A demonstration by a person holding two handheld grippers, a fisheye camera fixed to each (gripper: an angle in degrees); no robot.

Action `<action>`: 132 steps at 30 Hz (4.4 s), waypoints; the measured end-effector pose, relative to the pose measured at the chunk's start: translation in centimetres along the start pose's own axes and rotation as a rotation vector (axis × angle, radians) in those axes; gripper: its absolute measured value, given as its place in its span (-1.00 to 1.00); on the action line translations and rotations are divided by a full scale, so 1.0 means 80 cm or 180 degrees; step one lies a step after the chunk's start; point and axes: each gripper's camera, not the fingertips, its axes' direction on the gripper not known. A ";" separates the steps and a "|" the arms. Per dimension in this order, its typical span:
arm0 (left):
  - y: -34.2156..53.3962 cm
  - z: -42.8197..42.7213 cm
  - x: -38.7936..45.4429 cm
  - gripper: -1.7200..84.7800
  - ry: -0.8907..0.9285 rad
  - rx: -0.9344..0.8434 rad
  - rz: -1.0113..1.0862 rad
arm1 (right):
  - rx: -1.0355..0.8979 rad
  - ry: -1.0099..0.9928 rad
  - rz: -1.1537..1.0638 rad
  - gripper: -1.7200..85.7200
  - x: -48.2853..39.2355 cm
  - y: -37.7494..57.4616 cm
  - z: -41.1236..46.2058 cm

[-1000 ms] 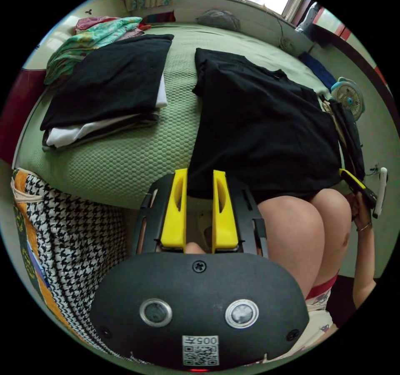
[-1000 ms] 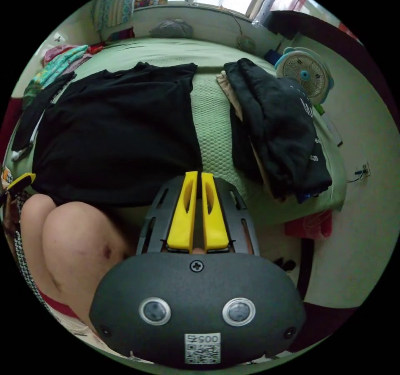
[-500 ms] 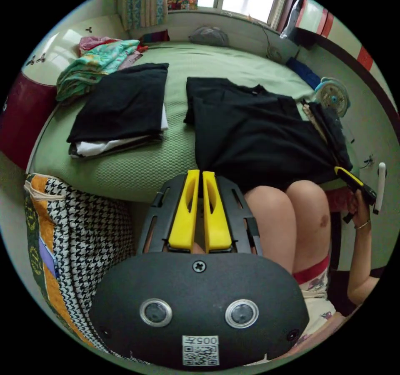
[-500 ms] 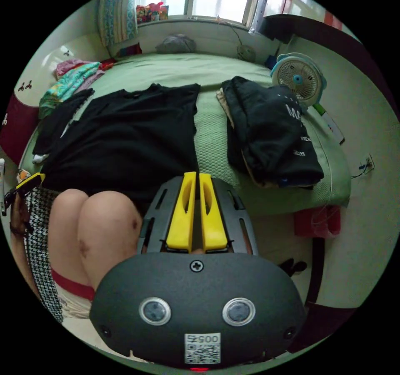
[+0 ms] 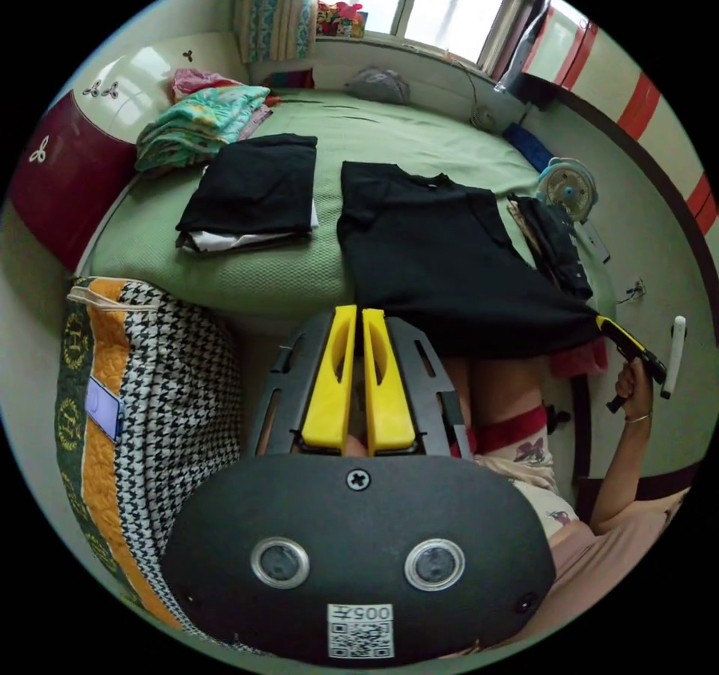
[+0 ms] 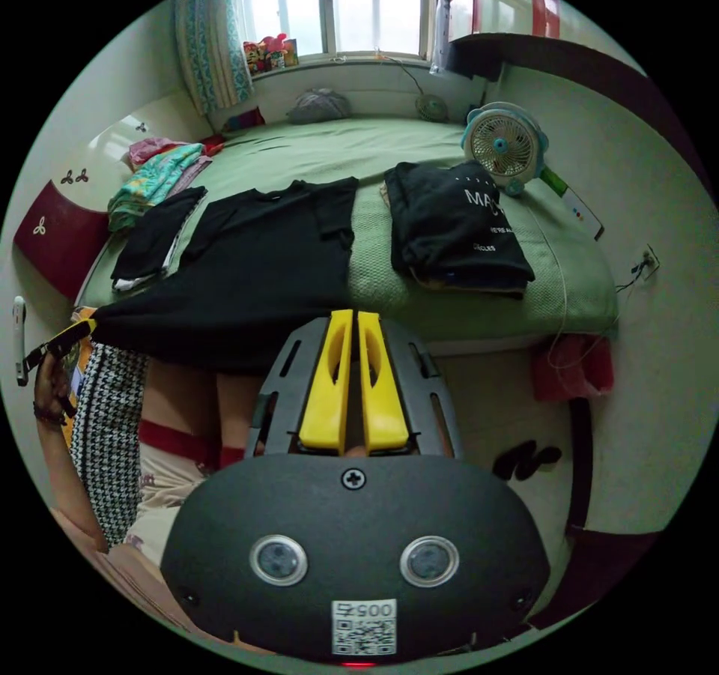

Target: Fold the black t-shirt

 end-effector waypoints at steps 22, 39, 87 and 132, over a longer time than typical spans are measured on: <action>-0.029 -0.058 -0.001 -0.94 -0.0013 0.0206 -0.0084 | 0.0073 0.0077 0.0155 -1.00 -0.003 -0.036 -0.052; -0.317 0.085 -0.014 -0.91 -0.0080 -0.0040 0.0081 | -0.0053 0.0425 -0.0035 -0.99 -0.026 -0.282 0.098; -0.515 0.401 -0.055 -0.88 -0.0340 -0.0546 -0.0257 | -0.0630 0.0190 -0.0172 -0.87 -0.064 -0.388 0.360; -0.721 0.578 0.068 -0.95 0.0104 -0.0524 0.0759 | -0.0659 0.0027 -0.1260 -0.75 -0.242 -0.561 0.522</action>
